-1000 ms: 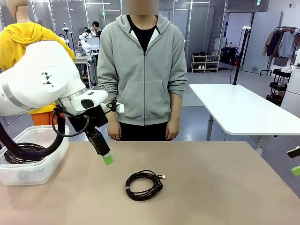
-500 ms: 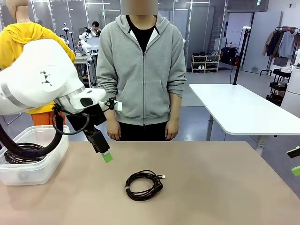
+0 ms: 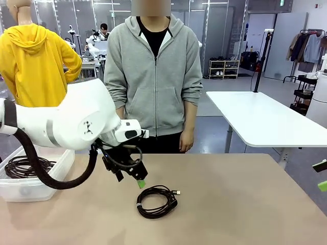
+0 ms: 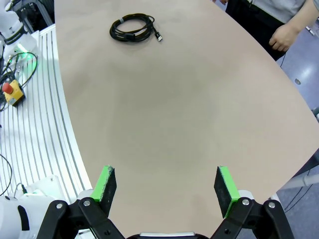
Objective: Organize and store the cables.
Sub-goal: Place the USB Extension Cable into the Organizing box.
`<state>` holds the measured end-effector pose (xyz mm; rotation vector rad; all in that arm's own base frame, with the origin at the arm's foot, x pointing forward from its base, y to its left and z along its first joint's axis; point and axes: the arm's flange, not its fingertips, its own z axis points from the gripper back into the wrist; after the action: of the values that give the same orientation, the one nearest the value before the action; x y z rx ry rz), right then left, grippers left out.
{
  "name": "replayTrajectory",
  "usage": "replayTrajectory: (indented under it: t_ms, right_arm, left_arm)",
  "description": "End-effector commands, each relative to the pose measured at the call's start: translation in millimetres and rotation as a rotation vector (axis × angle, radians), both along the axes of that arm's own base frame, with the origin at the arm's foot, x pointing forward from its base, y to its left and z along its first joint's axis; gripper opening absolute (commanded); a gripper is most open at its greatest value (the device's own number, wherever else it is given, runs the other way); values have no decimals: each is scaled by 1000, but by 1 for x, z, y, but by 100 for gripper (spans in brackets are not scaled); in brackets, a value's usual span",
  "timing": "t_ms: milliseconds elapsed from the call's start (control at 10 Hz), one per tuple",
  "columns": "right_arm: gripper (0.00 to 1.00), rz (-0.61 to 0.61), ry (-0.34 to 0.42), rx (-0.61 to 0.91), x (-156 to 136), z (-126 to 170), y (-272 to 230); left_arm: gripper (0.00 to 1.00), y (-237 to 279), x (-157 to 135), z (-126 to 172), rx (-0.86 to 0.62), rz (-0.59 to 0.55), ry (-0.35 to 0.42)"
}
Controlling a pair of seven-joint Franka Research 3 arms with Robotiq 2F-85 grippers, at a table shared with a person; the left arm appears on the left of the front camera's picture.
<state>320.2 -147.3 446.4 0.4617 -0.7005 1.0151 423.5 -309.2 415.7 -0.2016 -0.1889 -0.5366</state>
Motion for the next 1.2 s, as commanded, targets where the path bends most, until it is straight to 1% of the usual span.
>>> replayTrajectory:
  t_ms: [0, 100, 300, 400, 500, 700, 800, 900, 1000, 1100]
  right_arm:
    - [100, 12, -17, 11, -1, -2, 1]
    - [100, 12, -17, 11, -1, -2, 1]
    - [100, 12, -17, 11, -1, -2, 1]
    - [100, 12, -17, 11, -1, -2, 1]
    - [100, 12, -17, 11, -1, -2, 1]
    - [100, 12, -17, 11, -1, -2, 1]
    - [100, 12, -17, 11, -1, -2, 1]
    - [100, 12, -17, 11, -1, -2, 1]
    - [100, 12, -17, 11, -1, -2, 1]
    - [100, 12, -17, 11, -1, -2, 1]
  left_arm:
    - [100, -11, -7, -12, 2, 249, 18]
    - [100, -14, -8, -21, 39, 337, 37]
    - [100, -16, -3, -39, 2, 476, 31]
    - [100, -23, -2, -47, 63, 507, 47]
    - [100, -28, 0, -54, 90, 511, 44]
    - [100, -35, 7, -64, 96, 553, 59]
    - [100, -39, 11, -71, 107, 574, 90]
    - [100, -40, 15, -77, 83, 599, 105]
    - [100, -41, 19, -81, 97, 631, 89]
    - [100, -45, 24, -88, 134, 641, 110]
